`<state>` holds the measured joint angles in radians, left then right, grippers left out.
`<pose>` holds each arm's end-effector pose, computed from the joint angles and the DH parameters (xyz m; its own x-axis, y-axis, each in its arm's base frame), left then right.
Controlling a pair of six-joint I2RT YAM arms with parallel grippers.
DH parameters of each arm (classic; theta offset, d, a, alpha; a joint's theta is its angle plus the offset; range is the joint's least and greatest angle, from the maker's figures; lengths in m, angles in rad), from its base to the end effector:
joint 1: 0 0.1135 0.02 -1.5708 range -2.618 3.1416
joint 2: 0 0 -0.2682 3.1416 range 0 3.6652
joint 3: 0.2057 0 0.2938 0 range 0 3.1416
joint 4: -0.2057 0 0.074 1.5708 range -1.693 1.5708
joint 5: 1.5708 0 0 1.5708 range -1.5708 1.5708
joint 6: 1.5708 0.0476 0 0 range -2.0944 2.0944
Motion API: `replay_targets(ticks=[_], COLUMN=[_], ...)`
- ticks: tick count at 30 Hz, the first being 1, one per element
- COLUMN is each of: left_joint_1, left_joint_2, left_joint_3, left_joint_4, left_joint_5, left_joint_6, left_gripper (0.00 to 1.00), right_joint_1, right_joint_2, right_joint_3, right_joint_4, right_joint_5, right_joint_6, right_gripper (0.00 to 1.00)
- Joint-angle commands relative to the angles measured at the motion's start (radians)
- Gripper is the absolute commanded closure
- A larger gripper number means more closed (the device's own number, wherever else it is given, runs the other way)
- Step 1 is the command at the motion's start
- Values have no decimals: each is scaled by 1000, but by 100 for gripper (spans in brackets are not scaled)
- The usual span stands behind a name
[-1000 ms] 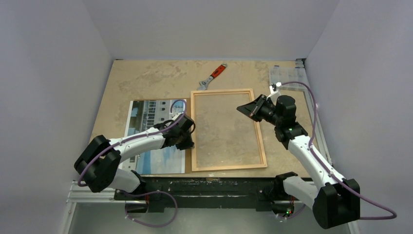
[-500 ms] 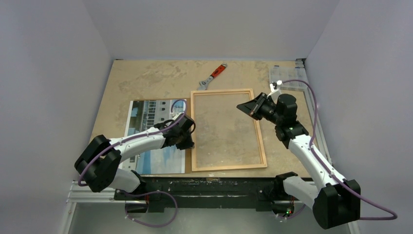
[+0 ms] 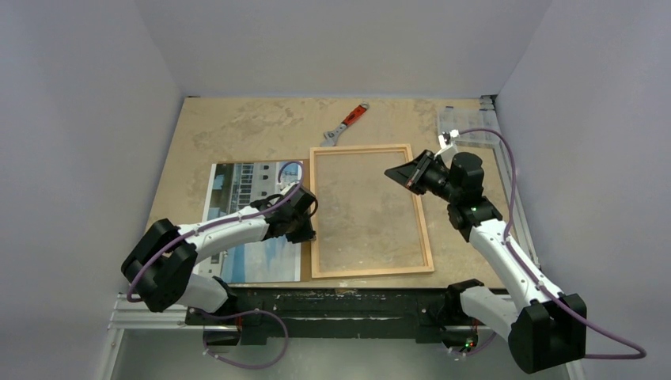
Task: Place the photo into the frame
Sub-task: Place the photo frame item in the photo frame.
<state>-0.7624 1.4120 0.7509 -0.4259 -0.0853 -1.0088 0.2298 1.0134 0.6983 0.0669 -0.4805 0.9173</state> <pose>0.2183 -0.2028 0.1416 -0.8992 -0.3071 -0.3117 -0.1903 0.9159 -0.3534 0.2704 0.0858 0.2805 -0.6522 0.5705 -0.4992 -0.1981 0.5073 0.8387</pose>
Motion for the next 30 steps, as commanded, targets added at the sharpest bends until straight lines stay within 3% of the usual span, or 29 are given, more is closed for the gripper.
replay_targets(ticks=[1,30], left_joint_1=[-6,-6], left_joint_2=[23,37], left_joint_3=[10,16], left_joint_4=[-34,-45], left_joint_5=[-16,-16], left_joint_6=[27,33], left_gripper=[82,84], right_joint_1=[1,1], right_joint_2=[-5,66], right_joint_3=[37,-29], right_joint_4=[44,142], right_joint_5=[23,18], right_joint_6=[-26,14], right_gripper=[100,100])
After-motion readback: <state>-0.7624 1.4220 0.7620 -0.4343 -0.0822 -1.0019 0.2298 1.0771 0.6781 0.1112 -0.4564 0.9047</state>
